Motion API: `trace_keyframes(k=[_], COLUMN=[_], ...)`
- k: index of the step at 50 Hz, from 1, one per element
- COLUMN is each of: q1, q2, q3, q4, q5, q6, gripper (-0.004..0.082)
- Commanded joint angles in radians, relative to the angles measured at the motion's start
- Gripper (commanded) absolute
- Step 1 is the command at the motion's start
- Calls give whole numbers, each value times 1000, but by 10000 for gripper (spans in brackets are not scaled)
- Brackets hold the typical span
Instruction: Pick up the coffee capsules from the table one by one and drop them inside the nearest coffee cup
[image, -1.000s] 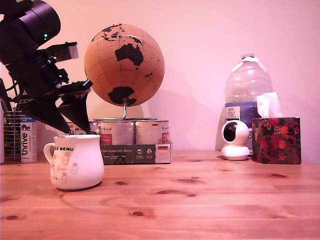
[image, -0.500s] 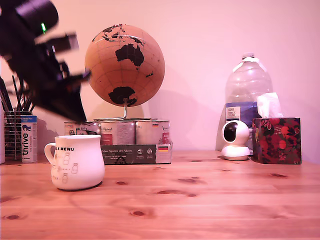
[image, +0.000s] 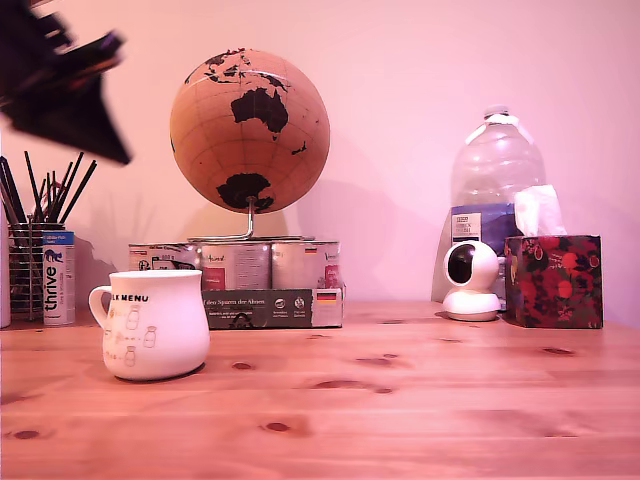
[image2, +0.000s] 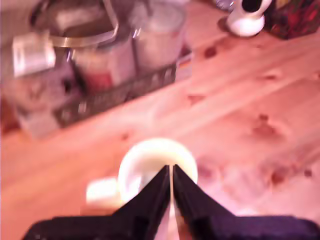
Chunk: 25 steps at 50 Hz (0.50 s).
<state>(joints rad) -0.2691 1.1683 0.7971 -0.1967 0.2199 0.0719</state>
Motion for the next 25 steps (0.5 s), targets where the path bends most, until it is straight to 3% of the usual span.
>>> trace_keyframes(k=[1, 7, 11, 12, 15, 25], q1=[12, 21, 21, 21, 21, 21], q2=[-40, -109, -155, -169, -202, -317], q3=[-55, -144, -203, -221, -264, -380], q4=[35, 109, 156, 171, 203, 257], q5=[8, 8, 6, 6, 3, -28], q6=[-21, -58, -58, -85, -101, -119], gripper=[-21, -21, -21, -21, -21, -21])
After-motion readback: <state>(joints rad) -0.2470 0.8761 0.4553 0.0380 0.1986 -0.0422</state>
